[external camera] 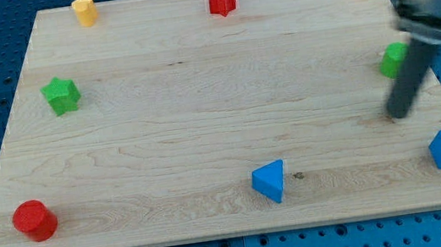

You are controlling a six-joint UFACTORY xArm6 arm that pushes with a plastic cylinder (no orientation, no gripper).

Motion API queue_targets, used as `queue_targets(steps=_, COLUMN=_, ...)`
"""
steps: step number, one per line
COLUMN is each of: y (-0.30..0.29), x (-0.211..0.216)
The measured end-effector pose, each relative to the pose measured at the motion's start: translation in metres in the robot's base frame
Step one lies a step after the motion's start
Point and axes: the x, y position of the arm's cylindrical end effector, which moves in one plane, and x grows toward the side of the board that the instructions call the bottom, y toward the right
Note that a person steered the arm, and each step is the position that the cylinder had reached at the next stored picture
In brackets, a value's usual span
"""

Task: Point your arm at the blue cube

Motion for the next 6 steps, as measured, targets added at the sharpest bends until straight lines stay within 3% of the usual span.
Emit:
queue_targets(steps=1, y=0.083, x=0.017)
queue_targets(steps=3, y=0.067, x=0.087)
queue_targets(steps=6, y=0.041, x=0.081)
